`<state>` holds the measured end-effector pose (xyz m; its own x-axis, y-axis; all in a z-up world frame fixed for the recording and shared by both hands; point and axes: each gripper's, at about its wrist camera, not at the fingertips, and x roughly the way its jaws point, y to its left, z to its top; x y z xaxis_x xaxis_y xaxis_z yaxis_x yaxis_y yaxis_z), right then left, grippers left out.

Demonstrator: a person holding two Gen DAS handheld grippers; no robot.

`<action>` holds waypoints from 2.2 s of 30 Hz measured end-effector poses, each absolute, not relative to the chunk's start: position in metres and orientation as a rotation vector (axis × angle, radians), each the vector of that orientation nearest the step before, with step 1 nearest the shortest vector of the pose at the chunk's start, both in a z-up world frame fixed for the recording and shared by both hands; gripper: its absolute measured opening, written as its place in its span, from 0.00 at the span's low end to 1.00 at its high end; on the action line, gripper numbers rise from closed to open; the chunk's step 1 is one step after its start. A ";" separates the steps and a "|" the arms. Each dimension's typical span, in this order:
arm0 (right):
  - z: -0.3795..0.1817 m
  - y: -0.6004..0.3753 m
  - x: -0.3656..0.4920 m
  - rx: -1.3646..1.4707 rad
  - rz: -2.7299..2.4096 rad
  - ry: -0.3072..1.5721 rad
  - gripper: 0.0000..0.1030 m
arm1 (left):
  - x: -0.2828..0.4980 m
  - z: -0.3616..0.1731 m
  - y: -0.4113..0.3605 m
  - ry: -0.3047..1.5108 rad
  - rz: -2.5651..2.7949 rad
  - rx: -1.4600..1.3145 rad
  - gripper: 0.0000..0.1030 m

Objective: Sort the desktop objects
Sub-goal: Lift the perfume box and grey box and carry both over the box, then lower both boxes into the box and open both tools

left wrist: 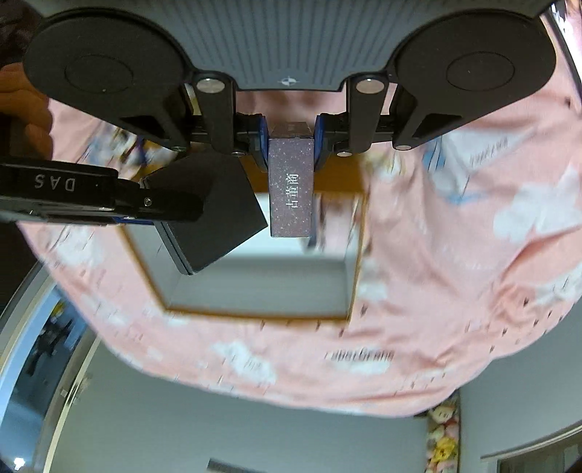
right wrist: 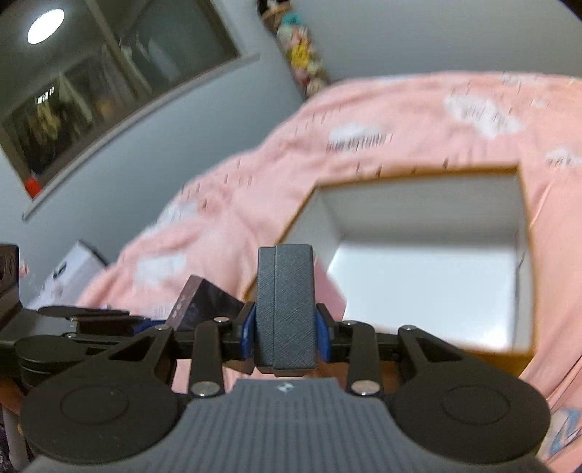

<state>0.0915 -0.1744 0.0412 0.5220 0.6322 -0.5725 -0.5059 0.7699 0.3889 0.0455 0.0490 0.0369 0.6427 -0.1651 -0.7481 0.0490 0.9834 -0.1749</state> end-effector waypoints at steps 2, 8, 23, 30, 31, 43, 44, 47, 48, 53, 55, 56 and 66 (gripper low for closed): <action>0.048 -0.177 0.097 0.183 0.646 0.725 0.34 | 0.056 0.046 0.048 0.837 -0.131 -0.149 0.25; 0.044 -0.186 0.123 0.207 0.542 0.726 0.34 | 0.095 0.048 0.034 0.847 -0.187 -0.162 0.25; -0.029 -0.175 0.178 0.229 0.451 0.945 0.34 | 0.164 -0.027 0.017 1.070 -0.178 -0.104 0.25; -0.050 -0.161 0.186 0.212 0.437 1.021 0.34 | 0.172 -0.043 0.017 1.131 -0.156 -0.065 0.25; -0.053 -0.160 0.188 0.211 0.433 1.032 0.34 | 0.173 -0.044 0.018 1.134 -0.159 -0.062 0.25; -0.063 -0.151 0.194 0.233 0.441 1.091 0.34 | 0.162 -0.036 0.028 1.079 -0.229 -0.083 0.29; -0.063 -0.151 0.194 0.234 0.440 1.093 0.34 | 0.159 -0.033 0.029 1.064 -0.234 -0.082 0.29; -0.063 -0.149 0.196 0.253 0.448 1.110 0.36 | 0.152 -0.022 0.036 1.024 -0.238 -0.103 0.29; -0.064 -0.149 0.196 0.259 0.448 1.116 0.37 | 0.148 -0.019 0.040 1.009 -0.225 -0.110 0.29; -0.063 -0.148 0.199 0.292 0.464 1.145 0.40 | 0.139 -0.008 0.054 0.968 -0.195 -0.155 0.29; -0.063 -0.148 0.201 0.319 0.476 1.163 0.41 | 0.139 -0.006 0.059 0.965 -0.182 -0.168 0.29; -0.063 -0.148 0.202 0.330 0.482 1.168 0.41 | 0.138 -0.005 0.060 0.961 -0.174 -0.166 0.29; -0.070 -0.143 0.203 0.379 0.520 1.198 0.46 | 0.131 -0.008 0.066 0.947 -0.168 -0.199 0.29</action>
